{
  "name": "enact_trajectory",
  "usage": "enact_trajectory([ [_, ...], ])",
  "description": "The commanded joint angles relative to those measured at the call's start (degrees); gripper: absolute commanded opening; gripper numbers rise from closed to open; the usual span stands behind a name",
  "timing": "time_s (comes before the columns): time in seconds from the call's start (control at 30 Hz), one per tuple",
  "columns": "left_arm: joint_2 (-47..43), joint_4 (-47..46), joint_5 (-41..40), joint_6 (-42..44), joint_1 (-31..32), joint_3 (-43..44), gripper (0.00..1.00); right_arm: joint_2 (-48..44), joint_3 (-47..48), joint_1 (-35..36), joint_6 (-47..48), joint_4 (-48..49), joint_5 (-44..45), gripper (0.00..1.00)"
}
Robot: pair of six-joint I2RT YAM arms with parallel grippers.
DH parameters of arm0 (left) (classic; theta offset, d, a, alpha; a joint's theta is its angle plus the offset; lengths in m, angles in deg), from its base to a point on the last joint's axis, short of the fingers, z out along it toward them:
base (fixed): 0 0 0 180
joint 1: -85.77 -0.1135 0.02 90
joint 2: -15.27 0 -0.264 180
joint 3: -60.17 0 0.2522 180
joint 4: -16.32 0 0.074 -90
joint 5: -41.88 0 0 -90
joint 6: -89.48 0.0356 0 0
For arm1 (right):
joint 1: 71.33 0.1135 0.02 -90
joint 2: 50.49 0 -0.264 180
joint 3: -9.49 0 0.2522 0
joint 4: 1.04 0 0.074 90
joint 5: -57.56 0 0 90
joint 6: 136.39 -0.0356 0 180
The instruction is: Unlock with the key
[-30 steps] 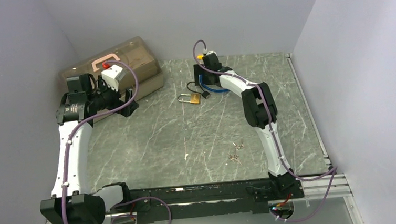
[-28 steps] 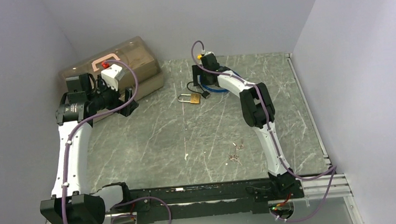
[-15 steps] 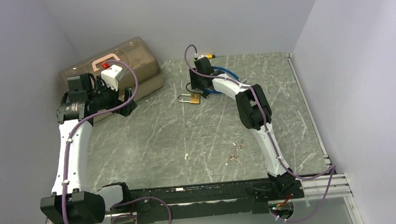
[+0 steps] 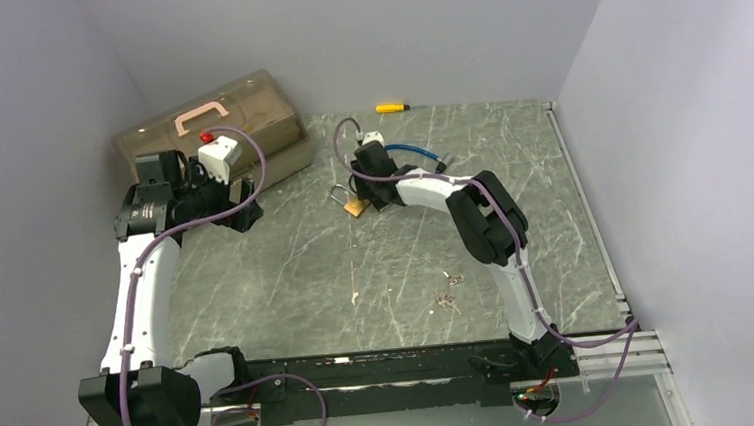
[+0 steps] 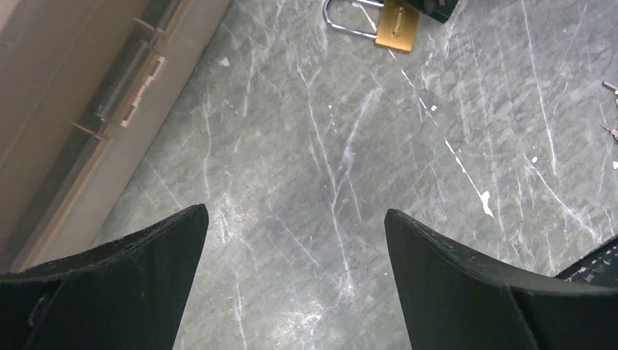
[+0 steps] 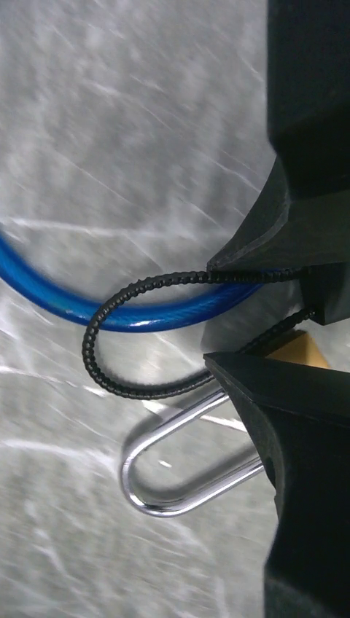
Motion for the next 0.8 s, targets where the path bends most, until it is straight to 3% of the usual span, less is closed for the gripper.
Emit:
enact_trajectory([
  [0.0,-1.71,-0.99,2.76,2.04,0.31,-2.56,0.99,-5.38,-9.53,5.86,-2.89,0.17,0.79,0.46],
  [0.43,-1.99,-0.57,2.45,6.93,4.55,-10.53,0.99,-15.89,-26.88,16.32,-5.62,4.71,3.13,0.43],
  [0.63,-1.21,-0.17,1.18,7.35,6.48,-11.32,0.99,-18.71,-24.56,14.86,-2.23,2.18,6.58,0.65],
  [0.77,-0.24,3.30,1.89,7.59,6.51,-8.68,0.99,-21.18,-19.67,13.73,0.12,1.26,7.16,0.73],
])
